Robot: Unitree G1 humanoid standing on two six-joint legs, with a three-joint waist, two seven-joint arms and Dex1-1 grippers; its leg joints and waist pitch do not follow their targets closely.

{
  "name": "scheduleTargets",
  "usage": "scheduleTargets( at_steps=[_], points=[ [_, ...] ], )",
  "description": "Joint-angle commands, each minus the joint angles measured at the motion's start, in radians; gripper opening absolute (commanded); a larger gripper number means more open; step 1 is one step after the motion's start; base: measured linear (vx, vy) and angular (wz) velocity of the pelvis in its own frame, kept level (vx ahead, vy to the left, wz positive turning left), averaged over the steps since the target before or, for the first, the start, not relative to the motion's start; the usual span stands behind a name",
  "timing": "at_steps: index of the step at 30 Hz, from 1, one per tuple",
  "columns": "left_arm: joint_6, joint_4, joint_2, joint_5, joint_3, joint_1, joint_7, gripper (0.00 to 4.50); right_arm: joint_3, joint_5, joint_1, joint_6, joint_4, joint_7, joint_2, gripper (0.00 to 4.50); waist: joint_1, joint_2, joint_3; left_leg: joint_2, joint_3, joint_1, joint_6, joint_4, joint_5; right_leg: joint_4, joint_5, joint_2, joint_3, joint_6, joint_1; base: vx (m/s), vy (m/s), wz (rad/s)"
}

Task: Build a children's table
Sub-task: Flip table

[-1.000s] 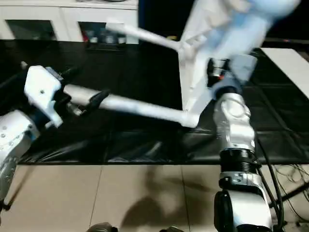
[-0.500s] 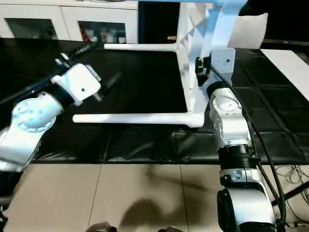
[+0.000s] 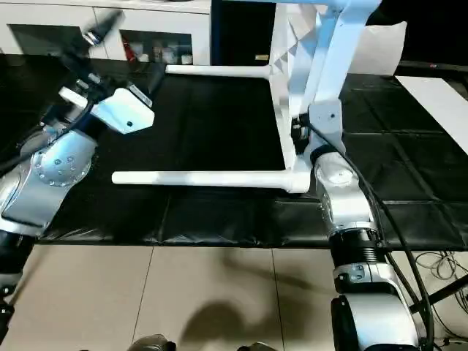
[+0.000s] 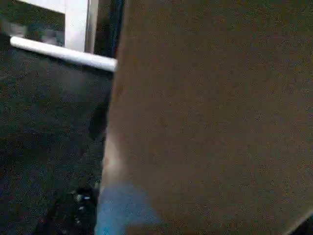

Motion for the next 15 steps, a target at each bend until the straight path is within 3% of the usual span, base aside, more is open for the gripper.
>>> scheduleTargets(
  at_steps=[1,5,6,9,15],
  points=[
    [-0.037,-0.008,0.010,0.046,0.011,-0.025,0.049,4.50,0.006,-0.015,-0.017,-0.003,0.004,-0.002,-0.005,2.47,0.003,-0.003,-0.079,0.081,-0.038,0.005,0.030,-0.072,-0.066,-0.081,-0.203,-0.114,0.081,-0.095,0.075,0.000,0.000,0.00],
    [-0.057,0.035,0.014,0.092,0.006,-0.076,0.099,4.50,0.018,-0.025,-0.025,-0.017,0.013,0.004,-0.008,2.25,0.004,-0.005,-0.079,0.079,-0.038,0.004,0.029,-0.071,-0.070,-0.082,-0.220,-0.114,0.080,-0.084,0.075,0.000,0.000,0.00],
    [-0.053,0.059,0.014,0.101,0.000,-0.091,0.099,4.50,0.023,-0.029,-0.027,-0.023,0.013,0.006,-0.009,2.19,0.003,-0.013,-0.078,0.076,-0.037,0.003,0.032,-0.071,-0.072,-0.084,-0.230,-0.112,0.079,-0.078,0.074,0.000,0.000,0.00],
    [-0.041,0.119,0.013,0.126,-0.004,-0.128,0.121,4.50,0.039,-0.049,-0.034,-0.034,0.013,0.011,-0.014,2.11,0.006,-0.006,-0.079,0.077,-0.039,0.004,0.029,-0.071,-0.068,-0.084,-0.246,-0.114,0.079,-0.069,0.072,0.000,0.000,0.00],
    [0.020,0.240,0.007,0.146,0.003,-0.197,0.116,4.50,0.057,-0.070,-0.035,-0.033,-0.009,0.016,-0.027,2.10,0.006,-0.007,-0.084,0.075,-0.038,0.000,0.042,-0.067,-0.026,-0.072,-0.153,-0.115,0.079,-0.096,0.073,0.000,0.000,0.00]
  ],
)
